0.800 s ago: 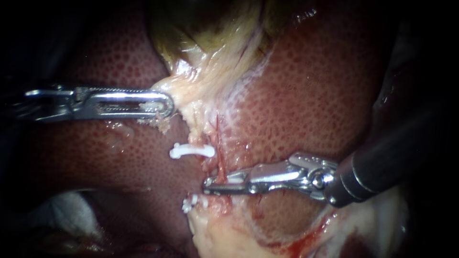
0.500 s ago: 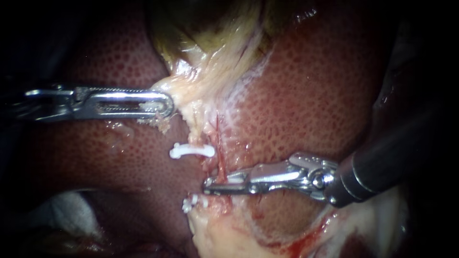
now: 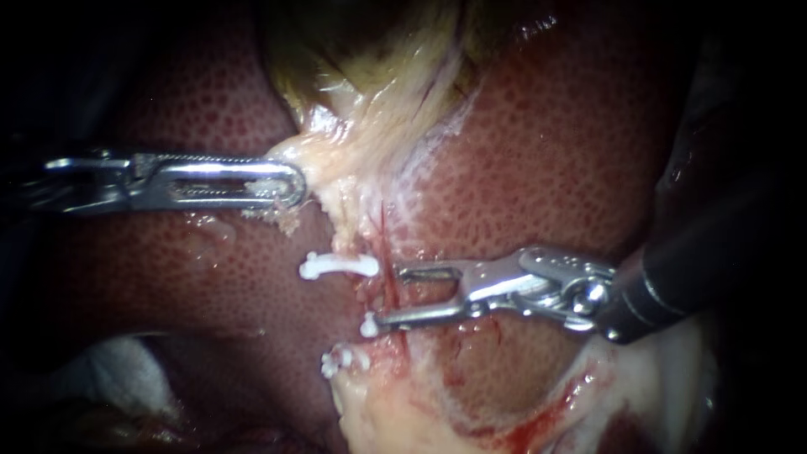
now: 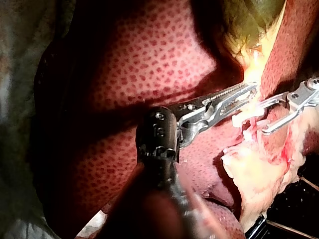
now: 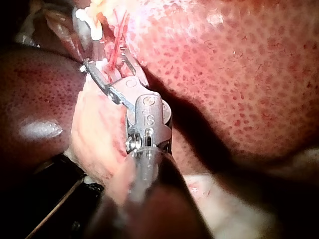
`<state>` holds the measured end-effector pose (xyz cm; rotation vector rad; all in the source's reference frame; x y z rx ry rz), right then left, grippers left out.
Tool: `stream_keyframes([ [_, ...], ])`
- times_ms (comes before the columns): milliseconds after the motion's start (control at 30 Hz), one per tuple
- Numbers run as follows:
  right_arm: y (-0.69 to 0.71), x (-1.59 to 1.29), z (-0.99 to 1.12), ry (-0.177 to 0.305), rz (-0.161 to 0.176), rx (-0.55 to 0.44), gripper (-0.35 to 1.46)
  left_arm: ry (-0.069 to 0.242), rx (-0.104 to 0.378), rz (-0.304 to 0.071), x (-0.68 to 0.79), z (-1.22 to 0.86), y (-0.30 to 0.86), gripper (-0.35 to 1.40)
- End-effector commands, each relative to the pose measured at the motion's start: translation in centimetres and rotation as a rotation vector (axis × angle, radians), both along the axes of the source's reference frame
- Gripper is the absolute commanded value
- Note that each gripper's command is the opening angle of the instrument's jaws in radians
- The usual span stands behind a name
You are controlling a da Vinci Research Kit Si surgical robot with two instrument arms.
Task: Going back first clip right tube
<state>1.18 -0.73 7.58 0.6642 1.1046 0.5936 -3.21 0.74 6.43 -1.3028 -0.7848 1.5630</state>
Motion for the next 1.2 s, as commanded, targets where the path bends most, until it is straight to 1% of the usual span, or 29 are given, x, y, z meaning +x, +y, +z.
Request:
stream_keyframes([
  [33, 0.03, -0.08, -0.04, 0.007, -0.012, -0.017, 0.49, 0.0, 0.0, 0.0, 0.0, 0.0, 0.0, -0.35],
  [100, 0.09, -0.24, -0.14, 0.023, -0.035, -0.039, 0.49, 0.0, 0.0, 0.0, 0.0, 0.0, 0.0, -0.35],
  [200, 0.16, -0.44, -0.3, 0.037, -0.055, -0.067, 0.49, 0.0, 0.0, 0.0, 0.01, 0.01, 0.01, -0.35],
  [333, 0.31, -0.69, -0.64, 0.059, -0.082, -0.105, 0.49, 0.0, 0.0, 0.001, 0.01, 0.02, 0.01, -0.35],
  [467, 0.44, -0.83, -0.95, 0.075, -0.1, -0.129, 0.5, 0.0, -0.001, 0.001, 0.0, 0.02, 0.0, -0.35],
  [533, 0.49, -0.87, -1.09, 0.082, -0.106, -0.137, 0.5, 0.001, -0.001, 0.0, 0.0, 0.04, 0.0, -0.35],
  [600, 0.52, -0.9, -1.17, 0.086, -0.111, -0.143, 0.5, 0.001, -0.003, 0.0, -0.02, 0.08, 0.0, -0.35],
  [700, 0.53, -0.92, -1.24, 0.092, -0.118, -0.149, 0.5, 0.002, -0.007, 0.001, -0.06, 0.2, 0.0, -0.35],
  [767, 0.53, -0.92, -1.24, 0.094, -0.12, -0.155, 0.5, -0.002, -0.01, 0.003, -0.1, 0.28, -0.02, -0.35],
  [867, 0.52, -0.92, -1.22, 0.094, -0.121, -0.162, 0.5, 0.008, -0.014, 0.013, -0.2, 0.44, -0.05, -0.35],
  [1033, 0.53, -0.92, -1.21, 0.094, -0.121, -0.162, 0.5, 0.014, -0.018, 0.03, -0.43, 0.64, -0.09, -0.35],
  [1200, 0.53, -0.92, -1.21, 0.096, -0.123, -0.167, 0.5, 0.016, -0.026, 0.047, -0.64, 0.77, -0.11, -0.35],
])
